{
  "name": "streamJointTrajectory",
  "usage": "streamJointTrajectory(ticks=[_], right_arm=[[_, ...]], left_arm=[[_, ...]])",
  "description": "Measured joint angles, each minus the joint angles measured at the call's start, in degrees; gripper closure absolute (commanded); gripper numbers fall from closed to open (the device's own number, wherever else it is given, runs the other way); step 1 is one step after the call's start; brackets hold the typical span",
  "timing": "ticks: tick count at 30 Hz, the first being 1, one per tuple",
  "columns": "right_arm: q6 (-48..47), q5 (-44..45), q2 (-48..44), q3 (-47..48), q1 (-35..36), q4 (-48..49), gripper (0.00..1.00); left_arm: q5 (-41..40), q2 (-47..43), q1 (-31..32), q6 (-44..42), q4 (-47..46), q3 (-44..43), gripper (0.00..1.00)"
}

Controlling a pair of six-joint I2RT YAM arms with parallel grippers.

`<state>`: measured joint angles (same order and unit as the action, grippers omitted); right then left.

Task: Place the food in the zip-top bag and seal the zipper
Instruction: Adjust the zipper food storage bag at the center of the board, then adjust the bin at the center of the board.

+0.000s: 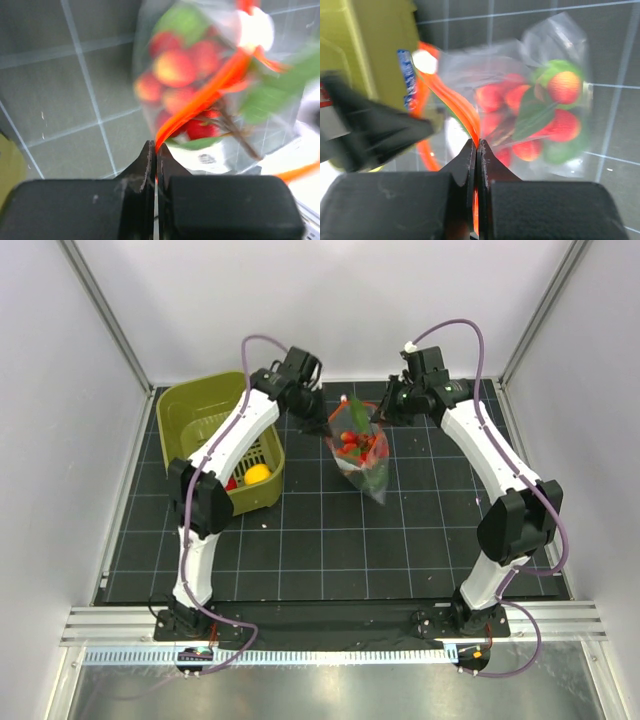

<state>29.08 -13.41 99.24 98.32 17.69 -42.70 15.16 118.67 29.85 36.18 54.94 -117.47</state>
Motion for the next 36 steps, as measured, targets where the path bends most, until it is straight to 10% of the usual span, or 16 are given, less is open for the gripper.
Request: streamJointTrajectory(ticks=[5,15,19,22,29,36], right_arm=[[-0.3,4.5,0.0,0.0,-3.1,-2.5,0.99],[-1.8,8.9,-0.7,5.7,-4.3,-7.4,0.99],[-2.7,10.4,-3.6,8.6,-4.3,-7.1,0.99],[-2.8,10.6,-6.7,7.3,-4.3,-6.3,0.99],[-2.5,10.5,-7.9,-4.5,-4.3,-4.2,0.99],[-1.5,8.2,-6.8,-7.9,-4.3,-3.6,0.99]], left_arm=[[-2.6,2.8,3.3,-2.1,4.2,-20.1,1.0],[1.1,-1.4,2.6,0.9,3.7,-14.6,1.0],[2.5,-1.0,1.8,1.4,3.7,-12.2,0.45],[2.2,-0.9,1.5,1.1,4.1,-12.3,0.28],[-4.8,-6.2,-3.1,-1.1,7.0,-7.7,0.06],[-14.5,-22.5,-21.9,-2.6,11.1,2.1,0.05]])
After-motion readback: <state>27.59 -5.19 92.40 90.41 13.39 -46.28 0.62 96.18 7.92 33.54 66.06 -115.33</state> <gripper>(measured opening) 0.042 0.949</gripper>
